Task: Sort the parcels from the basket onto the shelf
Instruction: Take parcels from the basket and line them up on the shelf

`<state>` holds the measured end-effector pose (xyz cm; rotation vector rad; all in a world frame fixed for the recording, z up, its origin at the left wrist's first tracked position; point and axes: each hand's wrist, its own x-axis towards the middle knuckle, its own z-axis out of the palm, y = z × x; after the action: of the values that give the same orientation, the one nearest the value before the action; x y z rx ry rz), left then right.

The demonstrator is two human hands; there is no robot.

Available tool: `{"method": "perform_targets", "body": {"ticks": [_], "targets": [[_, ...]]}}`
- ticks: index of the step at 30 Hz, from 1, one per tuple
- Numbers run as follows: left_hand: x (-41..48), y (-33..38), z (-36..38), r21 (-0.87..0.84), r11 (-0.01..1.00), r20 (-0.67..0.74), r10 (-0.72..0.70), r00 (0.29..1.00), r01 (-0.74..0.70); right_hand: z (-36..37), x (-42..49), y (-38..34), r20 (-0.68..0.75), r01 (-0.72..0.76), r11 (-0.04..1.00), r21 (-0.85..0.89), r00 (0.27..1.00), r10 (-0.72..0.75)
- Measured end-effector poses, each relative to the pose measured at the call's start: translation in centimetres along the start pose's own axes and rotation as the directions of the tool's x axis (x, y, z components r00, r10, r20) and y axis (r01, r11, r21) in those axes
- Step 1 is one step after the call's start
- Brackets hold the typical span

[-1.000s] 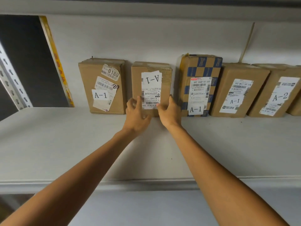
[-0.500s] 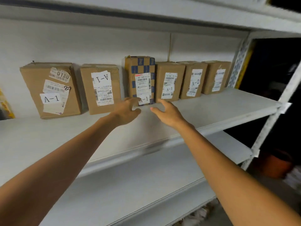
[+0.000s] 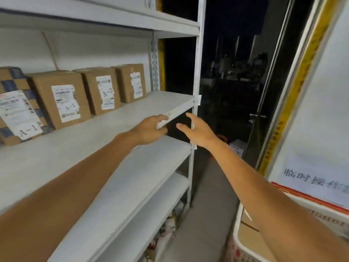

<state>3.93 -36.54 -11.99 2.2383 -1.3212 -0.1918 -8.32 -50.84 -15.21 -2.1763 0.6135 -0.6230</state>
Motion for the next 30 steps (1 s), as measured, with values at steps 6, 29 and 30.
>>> {"method": "perform_targets", "body": {"ticks": [6,29,30], "targets": [[5.9,8.5,11.6,-0.1,0.987,0.163,0.142,0.976,-0.126,-8.2,-3.3,12.2,-0.083,-0.199,0.98,-0.02,0.977,0.196],[15.0,13.4,54.6,-0.232,0.96,0.81,0.281,0.516,-0.158,-12.6,-20.2,46.9,-0.081,-0.879,0.452,0.15,0.444,0.892],[14.6,13.1,55.9,-0.225,0.963,0.828,0.27,0.492,-0.15,-12.6,-20.8,47.7,-0.073,-0.89,0.429,0.156,0.422,0.903]]}}
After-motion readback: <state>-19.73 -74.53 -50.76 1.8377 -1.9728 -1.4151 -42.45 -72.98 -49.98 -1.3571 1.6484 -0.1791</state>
